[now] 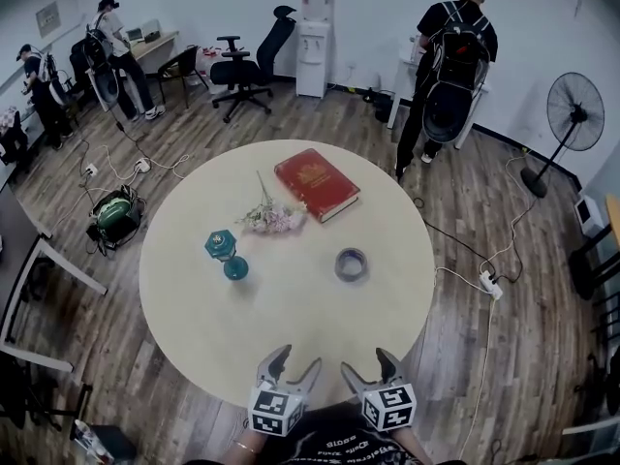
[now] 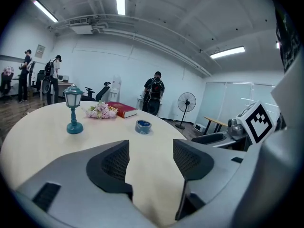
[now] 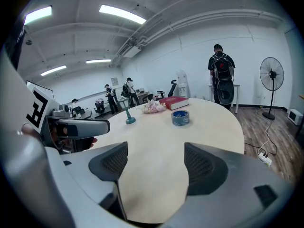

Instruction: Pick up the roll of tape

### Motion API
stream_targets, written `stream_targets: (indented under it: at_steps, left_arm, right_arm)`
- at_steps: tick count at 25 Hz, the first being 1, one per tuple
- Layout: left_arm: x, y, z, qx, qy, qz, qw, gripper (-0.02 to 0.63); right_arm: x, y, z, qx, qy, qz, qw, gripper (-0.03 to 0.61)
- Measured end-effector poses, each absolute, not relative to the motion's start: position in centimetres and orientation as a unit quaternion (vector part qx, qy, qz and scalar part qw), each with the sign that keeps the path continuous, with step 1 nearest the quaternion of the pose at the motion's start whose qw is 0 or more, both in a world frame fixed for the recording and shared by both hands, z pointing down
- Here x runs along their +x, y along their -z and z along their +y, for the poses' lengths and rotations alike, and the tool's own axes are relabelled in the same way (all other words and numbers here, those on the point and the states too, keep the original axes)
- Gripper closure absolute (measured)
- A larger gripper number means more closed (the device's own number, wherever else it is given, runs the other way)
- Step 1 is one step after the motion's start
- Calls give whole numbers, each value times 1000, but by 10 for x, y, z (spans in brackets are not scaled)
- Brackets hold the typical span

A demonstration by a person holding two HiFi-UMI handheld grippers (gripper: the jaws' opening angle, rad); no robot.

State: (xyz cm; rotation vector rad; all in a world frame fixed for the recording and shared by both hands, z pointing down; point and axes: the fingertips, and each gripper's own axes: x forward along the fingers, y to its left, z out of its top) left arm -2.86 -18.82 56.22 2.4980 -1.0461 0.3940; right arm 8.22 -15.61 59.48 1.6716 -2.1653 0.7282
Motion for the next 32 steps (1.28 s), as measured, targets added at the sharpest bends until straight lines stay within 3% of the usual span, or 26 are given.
stream_targets:
  at_steps: [15, 25, 32]
  left_arm:
    - [-38, -550, -212, 858, -117, -461, 192, 321]
    - [-45, -556, -221, 831, -125, -504, 202, 321]
    - [-53, -558, -227, 809, -131, -533, 209, 321]
  right_arm:
    - [128, -557, -247, 578, -203, -778, 142, 238]
    - [150, -547, -348, 548, -168, -800, 179, 242]
    - [156, -586, -403, 501, -187, -806, 253, 256]
